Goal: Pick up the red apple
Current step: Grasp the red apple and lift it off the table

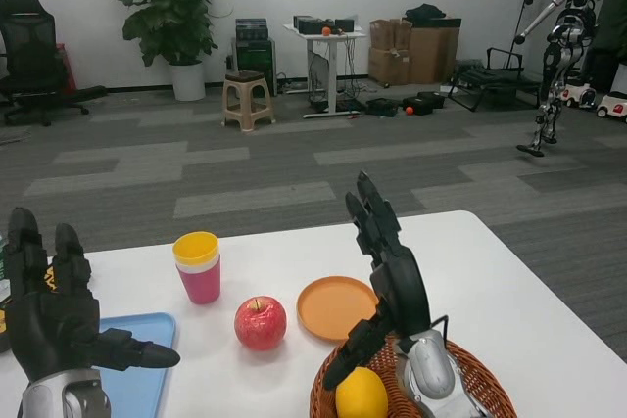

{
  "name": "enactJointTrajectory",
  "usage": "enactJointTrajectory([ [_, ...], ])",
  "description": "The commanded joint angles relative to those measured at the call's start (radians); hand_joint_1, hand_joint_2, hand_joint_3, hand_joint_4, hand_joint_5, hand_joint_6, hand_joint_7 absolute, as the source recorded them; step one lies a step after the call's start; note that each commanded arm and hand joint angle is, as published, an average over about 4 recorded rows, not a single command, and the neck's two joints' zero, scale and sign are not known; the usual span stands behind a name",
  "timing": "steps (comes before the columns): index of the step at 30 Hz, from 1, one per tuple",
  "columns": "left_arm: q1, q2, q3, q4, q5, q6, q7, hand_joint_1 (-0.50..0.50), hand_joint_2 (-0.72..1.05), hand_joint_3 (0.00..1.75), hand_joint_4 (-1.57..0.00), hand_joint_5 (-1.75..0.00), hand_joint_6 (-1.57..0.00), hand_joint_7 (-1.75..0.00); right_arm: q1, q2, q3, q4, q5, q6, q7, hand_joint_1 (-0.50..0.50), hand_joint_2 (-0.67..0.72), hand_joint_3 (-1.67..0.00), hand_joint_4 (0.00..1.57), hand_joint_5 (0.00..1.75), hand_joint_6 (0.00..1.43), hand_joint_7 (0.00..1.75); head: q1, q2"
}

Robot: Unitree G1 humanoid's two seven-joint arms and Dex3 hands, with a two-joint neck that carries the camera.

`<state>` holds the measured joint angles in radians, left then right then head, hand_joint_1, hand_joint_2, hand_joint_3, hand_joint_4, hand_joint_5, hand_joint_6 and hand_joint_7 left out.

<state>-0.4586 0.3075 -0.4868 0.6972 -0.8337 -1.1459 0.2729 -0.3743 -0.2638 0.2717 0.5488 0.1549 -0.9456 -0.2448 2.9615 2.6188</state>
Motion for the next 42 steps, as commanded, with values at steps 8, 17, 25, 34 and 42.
enactJointTrajectory([
  [8, 0.002, 0.016, -0.010, 0.025, 0.007, 0.014, 0.006, -0.50, -0.72, 0.09, 0.00, 0.00, 0.00, 0.00, -0.120, 0.006, 0.026, -0.110, -0.102, 0.268, 0.116, -0.46, 0.14, 0.00, 0.00, 0.00, 0.00, 0.07, 0.002, -0.029],
  [17, 0.002, 0.018, -0.010, 0.052, 0.000, 0.014, 0.006, -0.50, -0.72, 0.09, 0.00, 0.00, 0.00, 0.00, -0.249, 0.037, 0.111, -0.128, -0.165, 0.440, 0.203, -0.46, -0.03, 0.00, 0.00, 0.00, 0.00, 0.07, 0.025, -0.042],
  [25, 0.002, 0.022, -0.009, 0.070, -0.005, 0.014, 0.006, -0.50, -0.72, 0.09, 0.00, 0.00, 0.00, 0.00, -0.345, 0.048, 0.208, -0.134, -0.353, 0.663, 0.339, -0.43, -0.24, 0.00, 0.00, 0.00, 0.00, 0.12, 0.070, -0.065],
  [34, 0.008, 0.022, -0.003, 0.093, -0.015, 0.013, 0.006, -0.50, -0.72, 0.09, 0.00, 0.00, 0.00, 0.00, -0.425, 0.079, 0.308, -0.070, -0.644, 0.807, 0.390, -0.42, -0.35, 0.00, 0.00, 0.00, 0.00, 0.14, 0.079, -0.081],
  [42, 0.010, 0.022, -0.001, 0.102, -0.015, 0.012, 0.006, -0.50, -0.72, 0.09, 0.00, 0.00, 0.00, 0.00, -0.438, 0.079, 0.314, -0.067, -0.749, 0.839, 0.398, -0.38, -0.41, 0.00, 0.00, 0.00, 0.00, 0.14, 0.077, -0.098],
])
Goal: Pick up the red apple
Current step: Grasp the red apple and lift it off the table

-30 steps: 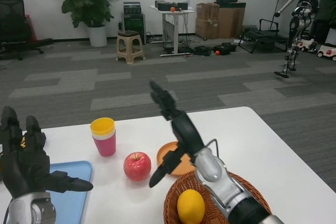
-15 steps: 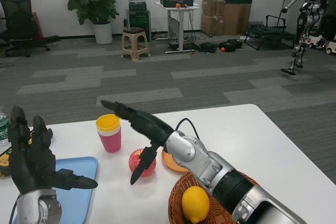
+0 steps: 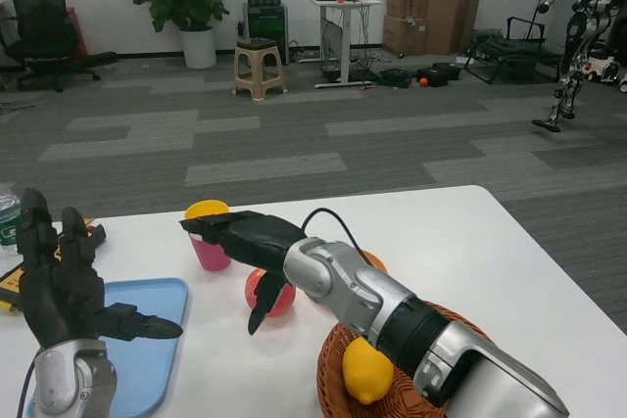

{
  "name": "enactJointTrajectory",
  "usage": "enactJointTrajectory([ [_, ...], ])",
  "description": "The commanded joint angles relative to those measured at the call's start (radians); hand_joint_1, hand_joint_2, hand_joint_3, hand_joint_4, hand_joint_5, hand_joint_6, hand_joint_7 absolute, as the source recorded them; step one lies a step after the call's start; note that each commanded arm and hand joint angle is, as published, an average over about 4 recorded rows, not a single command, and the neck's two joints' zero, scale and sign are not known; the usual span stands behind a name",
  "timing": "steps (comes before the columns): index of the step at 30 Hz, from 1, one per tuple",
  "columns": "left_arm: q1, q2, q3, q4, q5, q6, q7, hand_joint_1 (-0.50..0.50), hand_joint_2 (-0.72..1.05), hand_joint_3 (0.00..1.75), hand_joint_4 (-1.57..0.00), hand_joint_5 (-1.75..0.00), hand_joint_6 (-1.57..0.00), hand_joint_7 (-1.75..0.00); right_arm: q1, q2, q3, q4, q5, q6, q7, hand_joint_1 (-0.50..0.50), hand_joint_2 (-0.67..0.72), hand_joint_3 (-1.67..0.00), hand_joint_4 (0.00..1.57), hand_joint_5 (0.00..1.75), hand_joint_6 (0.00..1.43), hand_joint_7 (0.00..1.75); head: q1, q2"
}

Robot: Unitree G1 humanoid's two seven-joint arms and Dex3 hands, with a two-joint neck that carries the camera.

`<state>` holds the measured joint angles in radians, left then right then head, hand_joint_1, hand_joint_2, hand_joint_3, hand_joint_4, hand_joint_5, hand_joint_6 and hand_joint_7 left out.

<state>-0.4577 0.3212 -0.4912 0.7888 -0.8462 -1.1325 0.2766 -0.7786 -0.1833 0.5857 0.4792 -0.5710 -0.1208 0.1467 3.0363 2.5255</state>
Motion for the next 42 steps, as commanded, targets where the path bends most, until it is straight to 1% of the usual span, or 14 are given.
enactJointTrajectory([
  [1, 0.010, 0.009, 0.003, 0.010, -0.003, -0.001, 0.003, -0.50, -0.72, 0.09, 0.00, 0.00, 0.00, 0.00, -0.032, -0.003, -0.003, -0.002, -0.030, 0.016, 0.007, -0.38, -0.41, 0.00, 0.00, 0.00, 0.00, 0.14, 0.003, -0.006],
  [3, 0.011, 0.009, 0.003, 0.010, -0.003, -0.001, 0.003, -0.50, -0.72, 0.09, 0.00, 0.00, 0.00, 0.00, -0.028, -0.008, -0.010, -0.014, -0.050, 0.023, 0.015, -0.38, -0.43, 0.00, 0.00, 0.00, 0.00, 0.14, 0.004, -0.006],
  [6, 0.011, 0.009, 0.003, 0.010, -0.003, -0.001, 0.003, -0.50, -0.72, 0.09, 0.00, 0.00, 0.00, 0.00, -0.026, -0.020, -0.014, -0.035, -0.084, 0.057, 0.037, -0.38, -0.48, 0.00, 0.00, 0.00, 0.00, 0.14, 0.004, -0.007],
  [9, 0.011, 0.009, 0.001, 0.010, -0.004, -0.001, 0.003, -0.50, -0.72, 0.09, 0.00, 0.00, 0.00, 0.00, -0.025, -0.033, -0.011, -0.053, -0.119, 0.082, 0.050, -0.38, -0.48, 0.00, 0.00, 0.00, 0.00, 0.14, 0.003, -0.009],
  [13, 0.011, 0.009, -0.002, 0.012, -0.004, 0.000, 0.003, -0.50, -0.72, 0.09, 0.00, 0.00, 0.00, 0.00, -0.025, -0.048, -0.001, -0.065, -0.156, 0.106, 0.063, -0.33, -0.48, 0.00, 0.00, 0.00, 0.00, 0.14, -0.001, -0.013],
  [15, 0.011, 0.009, -0.003, 0.012, -0.004, -0.001, 0.003, -0.50, -0.72, 0.09, 0.00, 0.00, 0.00, 0.00, -0.026, -0.058, 0.003, -0.069, -0.172, 0.118, 0.068, -0.33, -0.48, 0.00, 0.00, 0.00, 0.00, 0.14, -0.003, -0.015],
  [17, 0.012, 0.009, -0.003, 0.012, -0.004, -0.001, 0.003, -0.50, -0.72, 0.09, 0.00, 0.00, 0.00, 0.00, -0.027, -0.066, 0.003, -0.071, -0.184, 0.122, 0.070, -0.33, -0.48, 0.00, 0.00, 0.00, 0.00, 0.14, -0.004, -0.016],
  [19, 0.013, 0.009, -0.003, 0.012, -0.004, 0.000, 0.002, -0.50, -0.72, 0.09, 0.00, 0.00, 0.00, 0.00, -0.027, -0.072, 0.002, -0.071, -0.192, 0.125, 0.072, -0.33, -0.45, 0.00, 0.00, 0.00, 0.00, 0.14, -0.005, -0.016],
  [21, 0.013, 0.009, -0.004, 0.013, -0.006, 0.000, 0.001, -0.50, -0.72, 0.09, 0.00, 0.00, 0.00, 0.00, -0.027, -0.075, 0.002, -0.067, -0.197, 0.126, 0.075, -0.33, -0.41, 0.00, 0.00, 0.00, 0.00, 0.14, -0.004, -0.016],
  [25, 0.013, 0.009, -0.008, 0.016, -0.007, -0.001, 0.003, -0.50, -0.72, 0.09, 0.00, 0.00, 0.00, 0.00, -0.027, -0.077, 0.005, -0.047, -0.202, 0.128, 0.080, -0.33, -0.41, 0.00, 0.00, 0.00, 0.00, 0.14, -0.009, -0.017],
  [28, 0.013, 0.009, -0.010, 0.018, -0.007, -0.001, 0.003, -0.50, -0.72, 0.09, 0.00, 0.00, 0.00, 0.00, -0.036, -0.077, 0.020, -0.019, -0.206, 0.132, 0.084, -0.35, -0.41, 0.00, 0.00, 0.00, 0.00, 0.14, -0.010, -0.017],
  [35, 0.012, 0.009, -0.013, 0.020, -0.007, -0.001, 0.003, -0.50, -0.72, 0.09, 0.00, 0.00, 0.00, 0.00, -0.064, -0.061, 0.075, 0.076, -0.201, 0.136, 0.085, -0.33, -0.41, 0.00, 0.00, 0.00, 0.00, 0.14, -0.012, -0.018],
  [39, 0.009, 0.012, -0.017, 0.022, -0.007, -0.001, 0.003, -0.50, -0.72, 0.09, 0.00, 0.00, 0.00, 0.00, -0.087, -0.041, 0.101, 0.168, -0.194, 0.133, 0.083, -0.33, -0.41, 0.00, 0.00, 0.00, 0.00, 0.14, -0.021, -0.020],
  [42, 0.007, 0.015, -0.021, 0.024, -0.007, -0.001, 0.003, -0.50, -0.72, 0.09, 0.00, 0.00, 0.00, 0.00, -0.113, -0.012, 0.109, 0.262, -0.194, 0.126, 0.071, -0.33, -0.41, 0.00, 0.00, 0.00, 0.00, 0.14, -0.033, -0.021],
])
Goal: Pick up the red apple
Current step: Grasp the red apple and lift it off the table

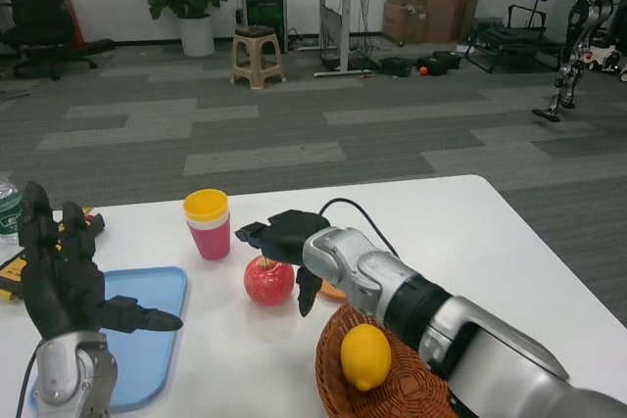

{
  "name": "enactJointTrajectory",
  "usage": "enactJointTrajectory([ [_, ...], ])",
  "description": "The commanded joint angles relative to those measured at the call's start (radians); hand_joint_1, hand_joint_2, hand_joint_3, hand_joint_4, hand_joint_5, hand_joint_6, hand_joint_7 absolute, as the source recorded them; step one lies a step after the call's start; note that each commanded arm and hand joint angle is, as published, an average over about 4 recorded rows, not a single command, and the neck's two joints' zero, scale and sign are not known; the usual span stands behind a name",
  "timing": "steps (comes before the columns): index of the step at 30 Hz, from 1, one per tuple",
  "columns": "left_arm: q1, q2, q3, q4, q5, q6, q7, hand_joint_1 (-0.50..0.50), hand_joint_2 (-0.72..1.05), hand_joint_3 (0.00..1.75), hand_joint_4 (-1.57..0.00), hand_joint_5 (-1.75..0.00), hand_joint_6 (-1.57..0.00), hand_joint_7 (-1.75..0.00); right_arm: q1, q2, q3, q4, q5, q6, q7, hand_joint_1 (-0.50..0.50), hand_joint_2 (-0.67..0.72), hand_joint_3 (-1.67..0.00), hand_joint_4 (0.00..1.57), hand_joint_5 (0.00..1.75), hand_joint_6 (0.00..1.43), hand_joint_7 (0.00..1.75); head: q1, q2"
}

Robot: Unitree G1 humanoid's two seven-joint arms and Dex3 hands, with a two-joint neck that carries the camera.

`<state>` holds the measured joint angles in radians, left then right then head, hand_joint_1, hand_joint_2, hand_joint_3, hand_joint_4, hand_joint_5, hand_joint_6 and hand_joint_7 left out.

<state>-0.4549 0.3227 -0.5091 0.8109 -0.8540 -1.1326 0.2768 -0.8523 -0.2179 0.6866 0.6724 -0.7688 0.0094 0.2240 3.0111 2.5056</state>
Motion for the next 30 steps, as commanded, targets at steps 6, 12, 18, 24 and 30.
enactJointTrajectory([
  [6, 0.000, 0.015, -0.012, 0.006, -0.001, -0.001, 0.002, -0.50, -0.72, 0.09, 0.00, 0.00, 0.00, 0.00, -0.088, 0.068, 0.019, 0.208, 0.003, -0.021, -0.037, -0.33, -0.41, 0.00, 0.00, 0.00, 0.00, 0.14, -0.005, 0.001],
  [12, -0.001, 0.015, -0.017, 0.010, -0.003, -0.001, 0.002, -0.50, -0.72, 0.09, 0.00, 0.00, 0.00, 0.00, -0.116, 0.100, 0.025, 0.289, 0.003, -0.045, -0.081, -0.33, -0.41, 0.00, 0.00, 0.00, 0.00, 0.14, -0.009, 0.004],
  [18, -0.004, 0.016, -0.022, 0.017, -0.008, -0.001, 0.001, -0.50, -0.72, 0.09, 0.00, 0.00, 0.00, 0.00, -0.116, 0.122, 0.022, 0.305, 0.004, -0.052, -0.120, -0.33, -0.41, 0.00, 0.00, 0.00, 0.00, 0.14, -0.030, 0.013],
  [24, -0.004, 0.016, -0.022, 0.018, -0.010, -0.001, 0.001, -0.50, -0.72, 0.09, 0.00, 0.00, 0.00, 0.00, -0.113, 0.140, 0.013, 0.319, 0.005, -0.065, -0.182, -0.34, -0.41, 0.00, 0.00, 0.00, 0.00, 0.14, -0.036, 0.014],
  [30, -0.004, 0.015, -0.024, 0.022, -0.010, -0.001, 0.001, -0.50, -0.72, 0.09, 0.00, 0.00, 0.00, 0.00, -0.121, 0.155, 0.021, 0.378, 0.003, -0.068, -0.227, -0.36, -0.41, 0.00, 0.00, 0.00, 0.00, 0.14, -0.037, 0.014],
])
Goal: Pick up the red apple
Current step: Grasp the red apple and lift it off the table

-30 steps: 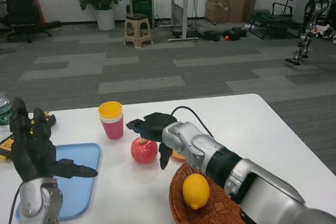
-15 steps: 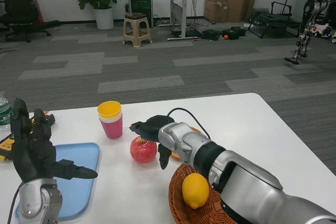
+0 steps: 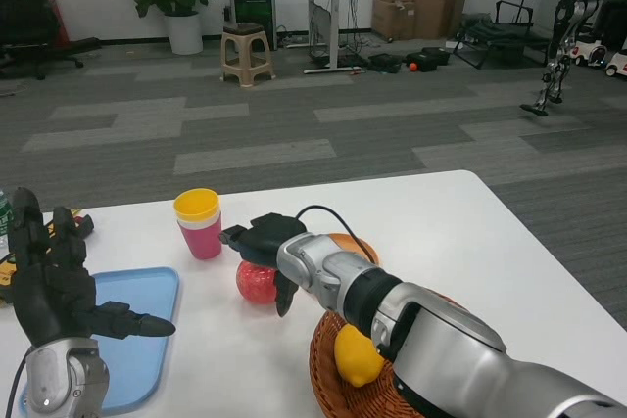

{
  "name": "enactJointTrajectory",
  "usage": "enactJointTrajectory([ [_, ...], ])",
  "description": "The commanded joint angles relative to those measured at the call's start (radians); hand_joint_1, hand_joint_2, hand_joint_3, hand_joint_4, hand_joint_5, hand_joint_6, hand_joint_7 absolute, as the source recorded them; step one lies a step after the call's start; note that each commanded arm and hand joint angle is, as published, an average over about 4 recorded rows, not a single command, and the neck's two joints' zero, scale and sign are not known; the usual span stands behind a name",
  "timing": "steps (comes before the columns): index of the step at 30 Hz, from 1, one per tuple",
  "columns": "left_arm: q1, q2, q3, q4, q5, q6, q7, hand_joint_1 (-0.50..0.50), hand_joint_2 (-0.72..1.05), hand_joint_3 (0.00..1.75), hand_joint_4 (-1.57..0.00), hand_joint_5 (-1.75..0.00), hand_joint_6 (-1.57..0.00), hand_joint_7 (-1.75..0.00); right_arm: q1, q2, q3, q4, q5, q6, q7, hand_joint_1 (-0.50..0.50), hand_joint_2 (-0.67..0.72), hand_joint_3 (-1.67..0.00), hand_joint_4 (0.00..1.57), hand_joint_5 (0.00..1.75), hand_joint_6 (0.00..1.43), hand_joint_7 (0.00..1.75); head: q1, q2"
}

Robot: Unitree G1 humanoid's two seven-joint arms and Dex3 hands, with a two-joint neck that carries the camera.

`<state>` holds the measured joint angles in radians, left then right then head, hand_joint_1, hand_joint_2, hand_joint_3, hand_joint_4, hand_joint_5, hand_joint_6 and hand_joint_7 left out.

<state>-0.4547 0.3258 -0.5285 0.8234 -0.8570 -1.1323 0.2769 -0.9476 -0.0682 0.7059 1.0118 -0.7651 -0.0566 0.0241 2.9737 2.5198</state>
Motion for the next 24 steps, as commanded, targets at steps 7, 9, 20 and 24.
enactJointTrajectory([
  [7, -0.005, 0.012, -0.009, 0.015, -0.007, -0.001, 0.001, -0.50, -0.72, 0.09, 0.00, 0.00, 0.00, 0.00, -0.064, 0.020, 0.020, 0.177, -0.002, -0.001, -0.065, -0.34, -0.41, -0.02, 0.00, 0.00, 0.00, 0.14, -0.005, -0.004],
  [9, -0.008, 0.013, -0.011, 0.017, -0.007, -0.001, 0.001, -0.50, -0.72, 0.09, 0.00, 0.00, 0.00, 0.00, -0.066, 0.021, 0.019, 0.195, -0.001, 0.001, -0.066, -0.34, -0.41, 0.00, 0.00, 0.00, 0.00, 0.14, -0.005, -0.005],
  [20, -0.015, 0.013, -0.021, 0.022, -0.008, -0.001, 0.001, -0.50, -0.72, 0.09, 0.00, 0.00, 0.00, 0.00, -0.065, 0.021, 0.034, 0.212, 0.011, -0.003, -0.079, -0.33, -0.41, 0.00, 0.00, 0.00, 0.00, 0.14, -0.017, -0.015],
  [24, -0.012, 0.012, -0.023, 0.022, -0.008, -0.001, 0.001, -0.50, -0.72, 0.09, 0.00, 0.00, 0.00, 0.00, -0.064, 0.021, 0.036, 0.206, 0.020, -0.006, -0.082, -0.35, -0.41, 0.00, 0.00, 0.00, 0.00, 0.14, -0.016, -0.022],
])
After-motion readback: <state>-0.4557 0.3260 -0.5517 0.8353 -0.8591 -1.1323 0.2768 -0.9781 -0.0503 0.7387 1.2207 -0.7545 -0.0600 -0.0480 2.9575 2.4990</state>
